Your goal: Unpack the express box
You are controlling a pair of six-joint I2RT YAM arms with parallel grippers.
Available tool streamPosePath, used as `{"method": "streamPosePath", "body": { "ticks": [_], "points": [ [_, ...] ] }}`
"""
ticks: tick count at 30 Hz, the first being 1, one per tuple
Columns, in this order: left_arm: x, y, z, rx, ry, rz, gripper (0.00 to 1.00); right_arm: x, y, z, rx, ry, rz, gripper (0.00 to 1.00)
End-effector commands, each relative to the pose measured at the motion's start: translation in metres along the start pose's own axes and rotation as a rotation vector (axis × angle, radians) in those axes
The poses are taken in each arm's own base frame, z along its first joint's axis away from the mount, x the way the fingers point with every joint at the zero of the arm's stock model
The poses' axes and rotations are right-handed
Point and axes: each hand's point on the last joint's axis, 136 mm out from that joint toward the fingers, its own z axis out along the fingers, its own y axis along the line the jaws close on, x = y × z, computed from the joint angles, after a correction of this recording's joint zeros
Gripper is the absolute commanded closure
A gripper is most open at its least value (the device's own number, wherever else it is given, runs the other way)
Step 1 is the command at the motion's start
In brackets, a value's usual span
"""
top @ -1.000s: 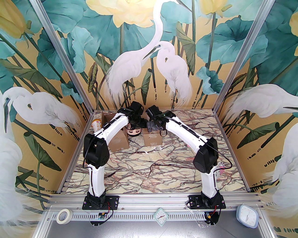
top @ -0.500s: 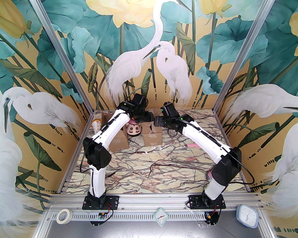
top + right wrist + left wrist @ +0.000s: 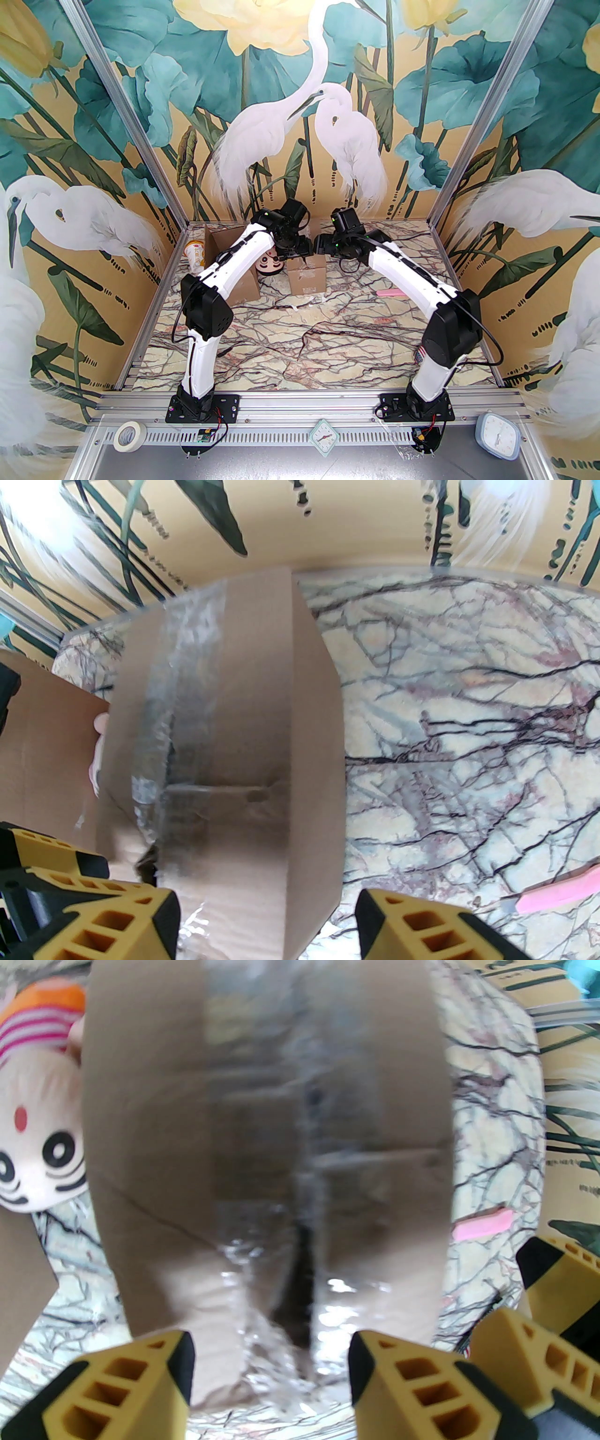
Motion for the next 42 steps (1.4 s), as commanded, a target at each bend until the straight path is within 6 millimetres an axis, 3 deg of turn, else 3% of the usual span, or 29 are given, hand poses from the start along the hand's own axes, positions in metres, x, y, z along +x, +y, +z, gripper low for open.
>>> {"method": "streamPosePath", "body": {
  "ticks": [1,6,10,15,21,26,32,39,42],
  "points": [
    [0.009,0.008,0.006,-0.041,0.033,-0.025,0.42,0.014,-0.002,0.021,-0.016,0.058,0.003,0.33],
    [0.009,0.010,0.011,-0.052,0.042,-0.025,0.44,0.022,-0.003,0.033,-0.021,0.089,0.010,0.36],
    [0.010,0.013,0.019,-0.079,0.061,-0.017,0.50,0.021,-0.004,0.032,-0.015,0.085,0.009,0.38],
    [0.006,0.019,0.018,-0.114,0.042,-0.031,0.51,0.021,-0.006,0.034,-0.011,0.086,0.013,0.39],
    [0.003,0.013,0.027,-0.100,0.053,-0.041,0.52,0.023,-0.003,0.037,-0.027,0.097,0.013,0.40],
    [0.004,0.007,0.035,-0.083,0.082,-0.037,0.66,0.023,-0.002,0.038,-0.034,0.099,0.017,0.40],
    [0.007,0.013,0.034,-0.104,0.091,-0.026,0.69,0.022,0.001,0.039,-0.048,0.098,0.022,0.41],
    [0.000,0.002,0.028,-0.058,0.069,-0.006,0.99,0.025,-0.001,0.041,-0.042,0.105,0.014,0.40],
    [-0.007,-0.006,0.014,-0.022,0.029,0.017,1.00,0.029,-0.002,0.044,-0.037,0.118,0.014,0.39]
  ]
}}
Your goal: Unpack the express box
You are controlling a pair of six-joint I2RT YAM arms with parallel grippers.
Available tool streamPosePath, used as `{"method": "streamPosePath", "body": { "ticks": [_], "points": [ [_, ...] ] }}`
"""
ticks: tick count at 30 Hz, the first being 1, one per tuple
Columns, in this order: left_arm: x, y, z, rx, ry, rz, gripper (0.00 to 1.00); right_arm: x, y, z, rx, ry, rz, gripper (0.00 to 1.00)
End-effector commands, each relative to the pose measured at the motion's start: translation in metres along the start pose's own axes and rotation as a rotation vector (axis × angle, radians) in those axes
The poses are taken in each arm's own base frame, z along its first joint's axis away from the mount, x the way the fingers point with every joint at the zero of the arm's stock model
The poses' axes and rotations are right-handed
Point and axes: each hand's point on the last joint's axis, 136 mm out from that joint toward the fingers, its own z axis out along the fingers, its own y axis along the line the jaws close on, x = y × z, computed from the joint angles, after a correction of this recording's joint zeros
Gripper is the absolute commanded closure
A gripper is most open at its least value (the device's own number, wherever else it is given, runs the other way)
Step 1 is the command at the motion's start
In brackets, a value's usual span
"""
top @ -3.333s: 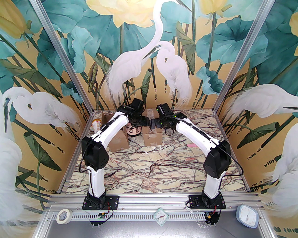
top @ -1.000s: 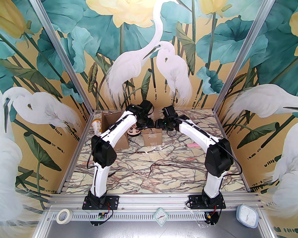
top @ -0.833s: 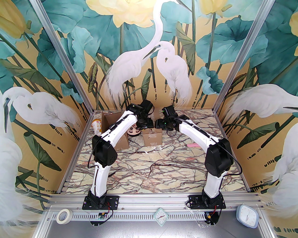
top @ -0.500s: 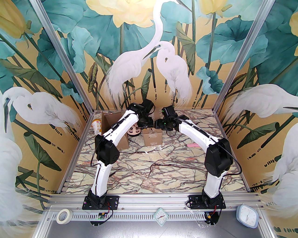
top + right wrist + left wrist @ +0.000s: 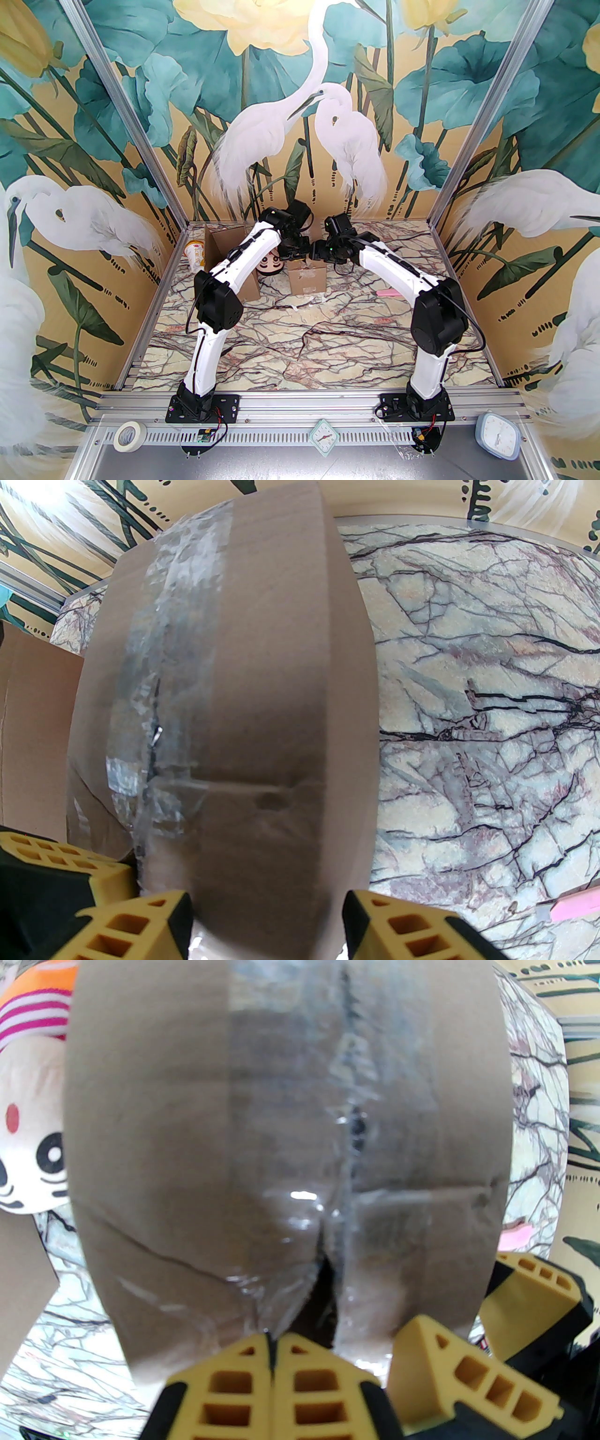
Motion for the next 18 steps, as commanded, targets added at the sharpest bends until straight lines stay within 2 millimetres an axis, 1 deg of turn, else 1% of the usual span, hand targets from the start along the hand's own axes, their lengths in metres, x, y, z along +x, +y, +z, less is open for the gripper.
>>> {"method": "streamPosePath", "body": {
  "ticks": [1,3,6,9,13,18],
  "points": [
    [-0.003,-0.008,-0.007,0.032,-0.016,0.039,1.00,0.013,-0.006,0.014,0.016,0.046,0.007,0.39],
    [-0.007,-0.014,-0.023,0.072,-0.057,0.069,1.00,0.016,-0.009,0.017,0.028,0.058,0.007,0.39],
    [-0.011,-0.019,-0.046,0.129,-0.110,0.095,1.00,0.020,-0.014,0.019,0.052,0.071,0.009,0.39],
    [-0.010,-0.016,-0.063,0.171,-0.132,0.105,1.00,0.021,-0.020,0.020,0.076,0.079,0.013,0.39],
    [-0.008,-0.008,-0.080,0.194,-0.169,0.125,1.00,0.021,-0.023,0.020,0.098,0.082,0.012,0.39],
    [-0.001,-0.005,-0.093,0.249,-0.197,0.162,1.00,0.018,-0.025,0.017,0.121,0.082,-0.002,0.39]
  ]
}}
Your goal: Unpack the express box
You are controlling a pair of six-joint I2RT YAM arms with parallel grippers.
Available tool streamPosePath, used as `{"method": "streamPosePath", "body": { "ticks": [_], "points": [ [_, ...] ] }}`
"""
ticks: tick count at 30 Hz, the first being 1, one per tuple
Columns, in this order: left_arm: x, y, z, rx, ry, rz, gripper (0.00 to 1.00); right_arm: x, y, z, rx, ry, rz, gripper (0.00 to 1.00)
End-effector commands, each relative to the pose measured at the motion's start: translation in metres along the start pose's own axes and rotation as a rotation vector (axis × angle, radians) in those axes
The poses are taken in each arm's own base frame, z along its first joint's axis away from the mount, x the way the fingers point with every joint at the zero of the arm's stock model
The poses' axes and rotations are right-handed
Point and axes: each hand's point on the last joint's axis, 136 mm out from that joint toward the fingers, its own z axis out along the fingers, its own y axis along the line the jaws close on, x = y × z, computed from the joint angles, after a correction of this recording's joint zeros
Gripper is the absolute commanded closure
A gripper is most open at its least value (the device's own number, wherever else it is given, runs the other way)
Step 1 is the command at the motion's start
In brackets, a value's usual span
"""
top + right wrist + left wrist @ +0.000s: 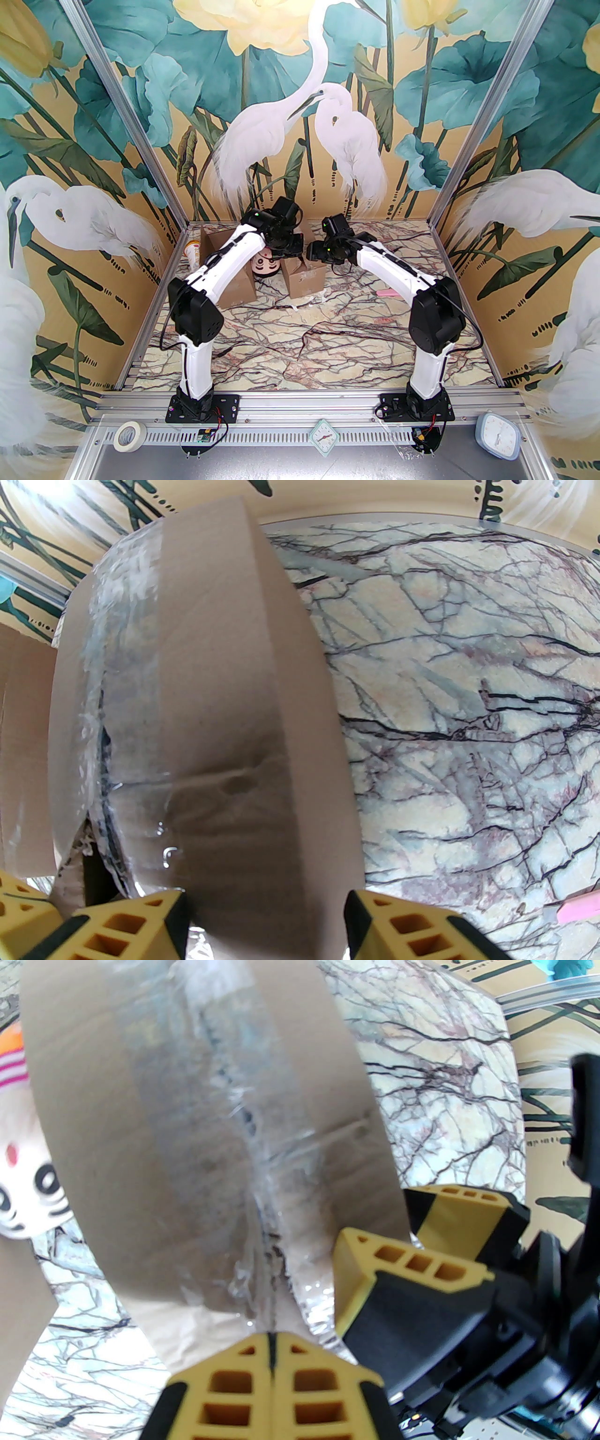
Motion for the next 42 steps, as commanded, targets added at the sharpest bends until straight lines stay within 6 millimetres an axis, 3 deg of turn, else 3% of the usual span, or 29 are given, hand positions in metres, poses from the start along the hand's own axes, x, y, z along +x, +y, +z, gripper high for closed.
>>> {"method": "streamPosePath", "body": {
  "ticks": [1,6,12,20,23,28,32,37,42],
  "points": [
    [-0.011,-0.018,-0.044,0.119,-0.112,0.077,1.00,0.016,-0.034,0.013,0.132,0.070,0.010,0.39],
    [-0.008,-0.022,-0.051,0.181,-0.141,0.107,1.00,0.009,-0.025,0.006,0.110,0.065,-0.024,0.37],
    [-0.004,-0.022,-0.045,0.189,-0.111,0.135,1.00,-0.008,0.015,-0.037,-0.023,-0.088,-0.207,0.23],
    [-0.006,-0.029,-0.044,0.230,-0.114,0.139,1.00,0.012,0.050,-0.066,-0.081,-0.178,-0.468,0.11],
    [-0.004,-0.033,-0.042,0.252,-0.104,0.139,1.00,0.016,0.048,-0.064,-0.011,-0.180,-0.527,0.08],
    [0.000,-0.038,-0.038,0.288,-0.081,0.145,1.00,0.016,0.023,-0.055,0.177,-0.176,-0.588,0.06],
    [0.002,-0.041,-0.036,0.308,-0.069,0.156,1.00,0.021,0.012,-0.053,0.203,-0.191,-0.648,0.06],
    [0.003,-0.043,-0.033,0.320,-0.053,0.151,1.00,0.031,0.025,-0.061,0.092,-0.206,-0.679,0.08],
    [0.008,-0.047,-0.026,0.330,-0.031,0.155,1.00,0.032,0.012,-0.050,0.182,-0.176,-0.704,0.12]
  ]
}}
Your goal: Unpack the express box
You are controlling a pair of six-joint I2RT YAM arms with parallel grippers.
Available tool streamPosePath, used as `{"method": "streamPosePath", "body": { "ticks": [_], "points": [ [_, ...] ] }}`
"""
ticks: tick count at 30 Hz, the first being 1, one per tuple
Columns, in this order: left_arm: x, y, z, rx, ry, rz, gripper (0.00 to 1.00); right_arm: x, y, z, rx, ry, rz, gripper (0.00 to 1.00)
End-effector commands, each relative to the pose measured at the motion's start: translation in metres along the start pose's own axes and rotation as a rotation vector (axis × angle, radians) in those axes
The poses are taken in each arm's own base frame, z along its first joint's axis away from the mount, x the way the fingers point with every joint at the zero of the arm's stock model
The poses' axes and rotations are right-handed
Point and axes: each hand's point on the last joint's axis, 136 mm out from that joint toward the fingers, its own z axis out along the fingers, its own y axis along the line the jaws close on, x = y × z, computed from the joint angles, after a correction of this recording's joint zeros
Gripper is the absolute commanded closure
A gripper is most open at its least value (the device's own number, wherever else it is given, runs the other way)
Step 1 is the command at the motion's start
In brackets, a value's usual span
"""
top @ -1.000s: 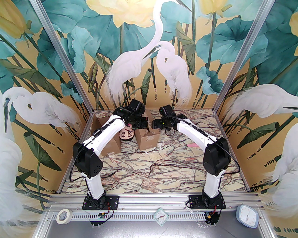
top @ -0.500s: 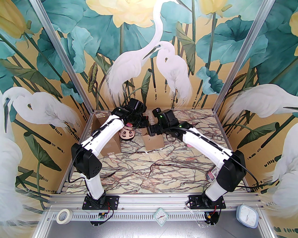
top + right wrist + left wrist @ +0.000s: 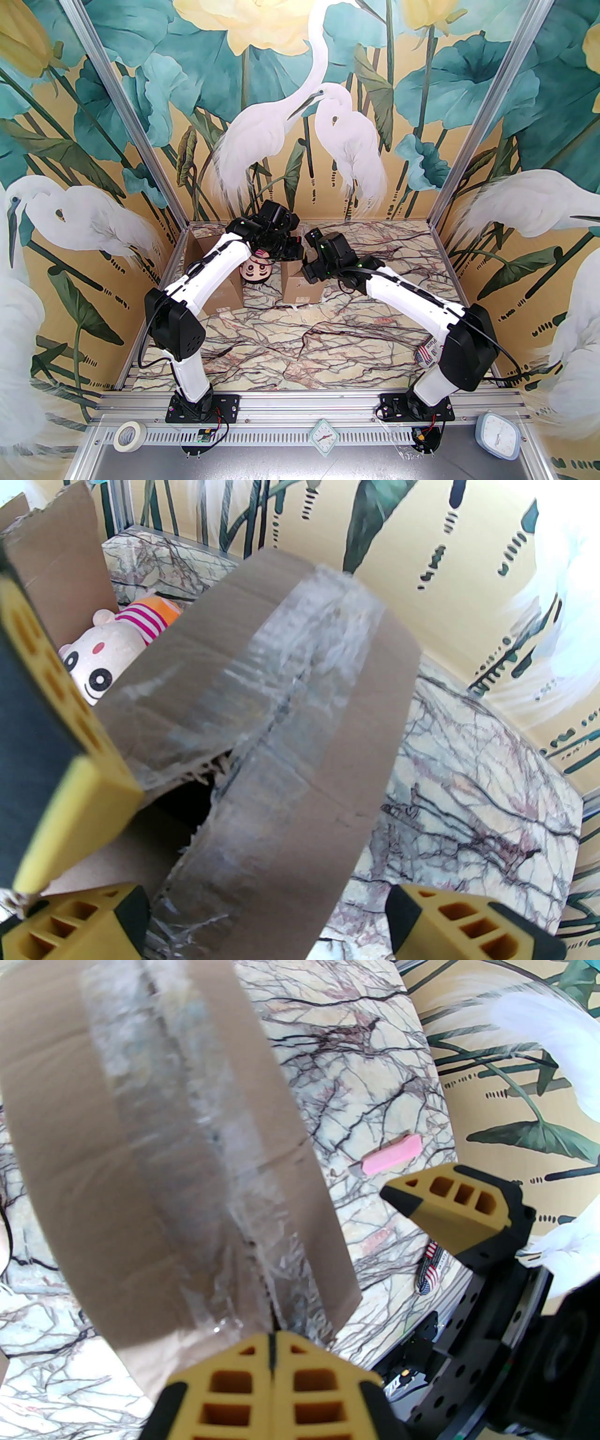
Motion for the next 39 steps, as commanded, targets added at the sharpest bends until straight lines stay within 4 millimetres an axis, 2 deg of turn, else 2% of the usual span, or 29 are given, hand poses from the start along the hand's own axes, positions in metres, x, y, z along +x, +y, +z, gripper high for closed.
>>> {"method": "streamPosePath", "body": {
  "ticks": [1,5,8,11,14,18,26,31,32,36,39],
  "points": [
    [-0.009,-0.019,-0.001,0.074,-0.031,0.048,1.00,0.007,-0.001,0.003,0.021,0.022,-0.065,0.13],
    [-0.010,-0.017,0.002,0.066,-0.026,0.044,1.00,0.000,0.007,-0.003,0.008,-0.031,-0.082,0.13],
    [-0.011,-0.019,0.001,0.072,-0.030,0.048,1.00,0.014,-0.004,0.008,0.097,0.064,-0.095,0.11],
    [-0.008,-0.021,0.003,0.085,-0.014,0.046,1.00,0.024,-0.016,0.013,0.178,0.112,-0.084,0.16],
    [-0.004,-0.021,0.005,0.089,0.004,0.048,1.00,0.026,-0.027,0.011,0.245,0.122,-0.057,0.31],
    [0.000,-0.019,0.008,0.092,0.024,0.052,1.00,0.019,-0.035,0.005,0.287,0.091,-0.031,0.55],
    [0.000,-0.019,0.014,0.100,0.044,0.061,1.00,-0.001,-0.036,0.008,0.292,0.050,-0.098,0.77],
    [-0.006,-0.015,0.011,0.061,0.014,0.055,1.00,-0.017,-0.038,0.000,0.263,-0.009,-0.103,0.92],
    [-0.012,-0.015,0.008,0.049,-0.011,0.049,0.98,-0.018,-0.032,-0.001,0.218,-0.023,-0.094,0.94],
    [-0.032,-0.013,0.001,-0.007,-0.084,-0.007,0.60,-0.018,-0.022,-0.003,0.102,-0.054,-0.035,1.00],
    [-0.037,-0.009,0.004,-0.050,-0.094,-0.059,0.47,-0.015,-0.024,-0.003,0.078,-0.060,0.025,1.00]
  ]
}}
